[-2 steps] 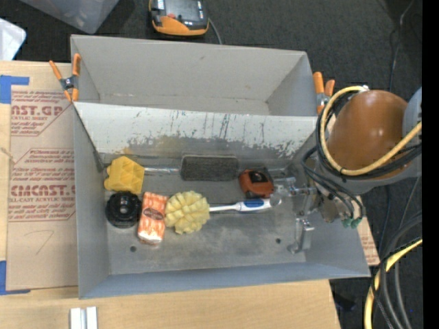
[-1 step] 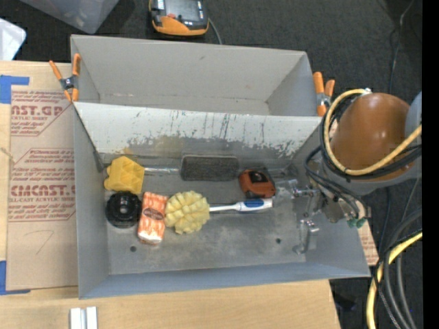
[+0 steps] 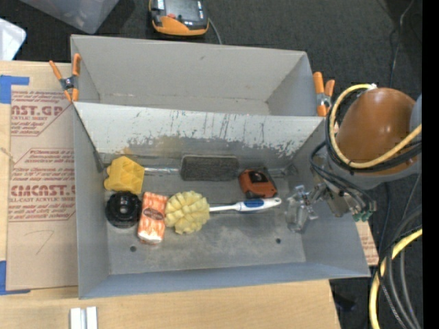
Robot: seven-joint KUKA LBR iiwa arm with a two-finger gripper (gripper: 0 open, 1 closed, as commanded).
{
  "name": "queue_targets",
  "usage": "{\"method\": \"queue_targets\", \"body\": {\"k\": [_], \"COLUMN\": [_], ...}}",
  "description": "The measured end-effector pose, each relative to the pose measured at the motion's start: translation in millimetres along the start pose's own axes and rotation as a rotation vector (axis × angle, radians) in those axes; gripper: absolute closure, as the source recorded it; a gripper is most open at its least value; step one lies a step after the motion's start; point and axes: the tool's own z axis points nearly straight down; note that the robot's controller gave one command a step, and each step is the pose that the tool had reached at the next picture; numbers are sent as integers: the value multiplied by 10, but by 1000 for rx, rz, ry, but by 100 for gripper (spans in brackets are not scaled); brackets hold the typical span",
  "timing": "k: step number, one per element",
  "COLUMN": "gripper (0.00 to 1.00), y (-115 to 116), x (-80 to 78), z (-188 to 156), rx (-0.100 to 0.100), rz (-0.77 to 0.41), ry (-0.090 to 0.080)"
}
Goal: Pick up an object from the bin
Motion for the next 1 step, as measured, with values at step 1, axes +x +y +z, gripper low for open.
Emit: {"method": "queue_targets", "body": {"k": [1], "gripper": [0], "y": [1], "x": [0], "z": [0], "rx": [0], "rz": [0], "ry": [0]}}
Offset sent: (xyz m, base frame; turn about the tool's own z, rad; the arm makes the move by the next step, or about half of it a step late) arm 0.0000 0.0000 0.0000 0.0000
